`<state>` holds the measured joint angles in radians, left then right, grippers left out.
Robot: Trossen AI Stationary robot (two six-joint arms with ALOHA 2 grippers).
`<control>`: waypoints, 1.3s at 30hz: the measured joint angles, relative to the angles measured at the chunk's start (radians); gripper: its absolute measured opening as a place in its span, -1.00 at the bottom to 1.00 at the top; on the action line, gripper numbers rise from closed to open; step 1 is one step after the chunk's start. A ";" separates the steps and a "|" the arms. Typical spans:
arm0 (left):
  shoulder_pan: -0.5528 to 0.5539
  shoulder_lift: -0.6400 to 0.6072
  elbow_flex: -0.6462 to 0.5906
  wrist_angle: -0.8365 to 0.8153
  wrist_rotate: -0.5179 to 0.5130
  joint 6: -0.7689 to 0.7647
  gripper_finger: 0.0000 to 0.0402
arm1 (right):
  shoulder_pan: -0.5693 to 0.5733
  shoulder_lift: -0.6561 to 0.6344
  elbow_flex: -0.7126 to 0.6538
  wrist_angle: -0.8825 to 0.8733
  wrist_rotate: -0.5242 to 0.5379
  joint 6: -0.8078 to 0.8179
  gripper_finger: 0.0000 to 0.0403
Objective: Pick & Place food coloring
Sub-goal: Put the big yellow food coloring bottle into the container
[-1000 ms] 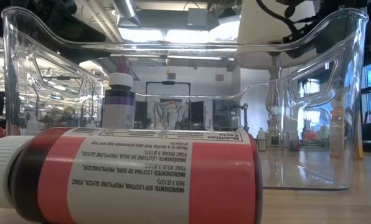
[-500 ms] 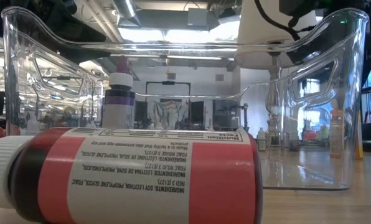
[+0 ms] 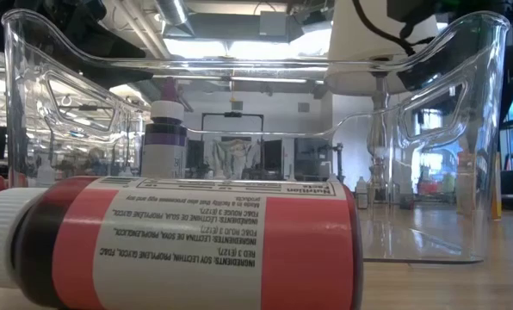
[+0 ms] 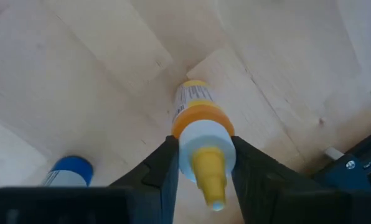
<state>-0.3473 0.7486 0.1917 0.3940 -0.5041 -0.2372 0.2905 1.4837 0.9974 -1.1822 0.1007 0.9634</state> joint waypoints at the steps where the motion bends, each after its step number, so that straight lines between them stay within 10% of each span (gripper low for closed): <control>1: 0.000 0.000 0.000 0.000 0.000 0.000 0.06 | 0.000 0.000 0.001 0.002 -0.001 0.000 -0.38; 27: 0.000 0.000 0.000 -0.001 0.002 -0.024 0.06 | 0.001 0.003 0.413 -0.023 0.247 -0.306 -0.38; 39: 0.000 0.000 0.000 -0.002 0.072 -0.067 0.06 | 0.008 0.112 0.600 0.135 0.173 -0.550 -0.38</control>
<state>-0.3471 0.7486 0.1917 0.3920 -0.4324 -0.3038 0.2985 1.5960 1.5970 -1.0476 0.2736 0.4129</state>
